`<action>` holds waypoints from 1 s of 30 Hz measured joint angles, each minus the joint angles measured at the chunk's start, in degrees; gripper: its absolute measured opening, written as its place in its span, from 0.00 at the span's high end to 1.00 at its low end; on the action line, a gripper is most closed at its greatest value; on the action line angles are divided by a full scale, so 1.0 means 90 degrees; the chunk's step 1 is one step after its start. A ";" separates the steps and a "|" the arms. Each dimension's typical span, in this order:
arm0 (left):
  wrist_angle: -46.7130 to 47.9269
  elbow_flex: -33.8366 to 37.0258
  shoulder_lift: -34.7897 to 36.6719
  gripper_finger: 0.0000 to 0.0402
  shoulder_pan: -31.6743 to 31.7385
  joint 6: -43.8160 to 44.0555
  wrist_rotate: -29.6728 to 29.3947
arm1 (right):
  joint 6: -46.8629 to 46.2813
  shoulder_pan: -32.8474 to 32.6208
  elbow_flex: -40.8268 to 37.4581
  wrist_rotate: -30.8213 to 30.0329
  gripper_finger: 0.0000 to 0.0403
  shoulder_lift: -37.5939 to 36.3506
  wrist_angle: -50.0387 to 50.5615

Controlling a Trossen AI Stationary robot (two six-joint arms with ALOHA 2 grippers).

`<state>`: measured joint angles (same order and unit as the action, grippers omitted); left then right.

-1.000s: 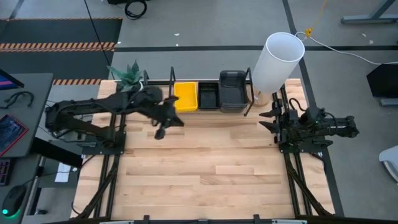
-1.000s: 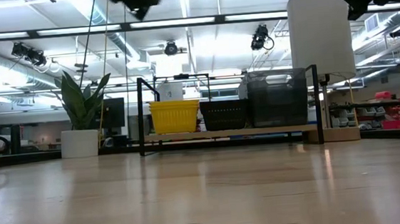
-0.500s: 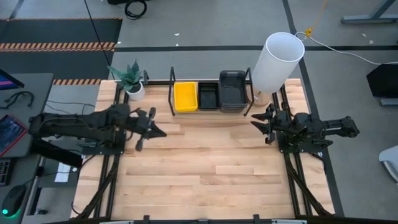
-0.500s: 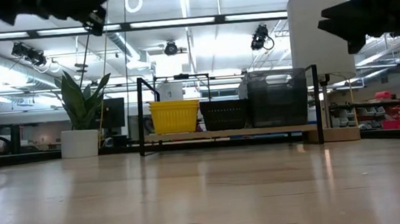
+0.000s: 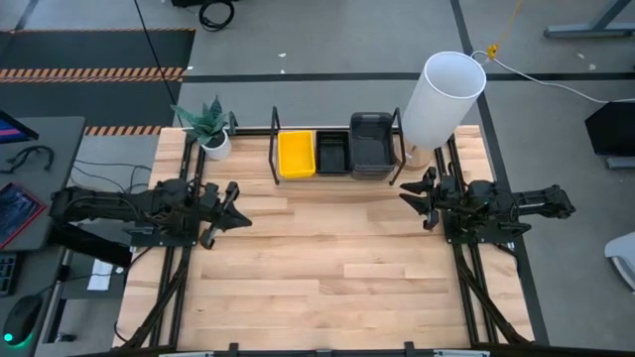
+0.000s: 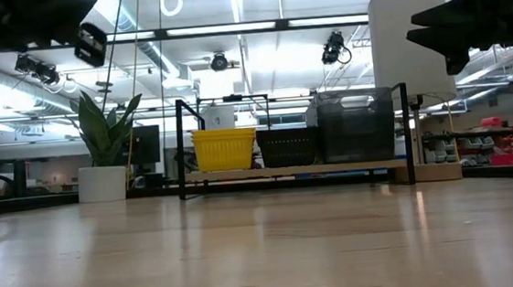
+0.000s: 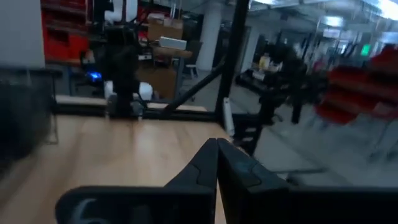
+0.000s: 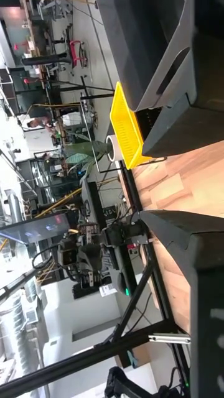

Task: Stack baskets on shelf by color
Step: Return to Home Position

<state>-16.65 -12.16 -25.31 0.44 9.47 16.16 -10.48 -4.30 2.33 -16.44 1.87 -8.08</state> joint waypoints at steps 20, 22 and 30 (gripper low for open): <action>0.1155 0.0069 0.1116 0.91 -0.0328 -0.0496 -0.0427 | 0.0012 0.0000 0.0000 0.0018 0.61 0.0000 -0.0014; 0.1279 0.0079 0.1394 0.91 -0.0325 -0.0722 -0.0385 | 0.0012 0.0000 0.0000 0.0000 0.61 0.0000 0.0001; 0.1578 0.0068 0.2239 0.93 -0.0369 -0.0628 -0.0387 | 0.0012 -0.0002 0.0000 0.0004 0.61 0.0000 0.0000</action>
<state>-2.45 -11.54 -5.16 -2.88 3.81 12.68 -10.37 -4.32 2.33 -16.40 1.87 -8.07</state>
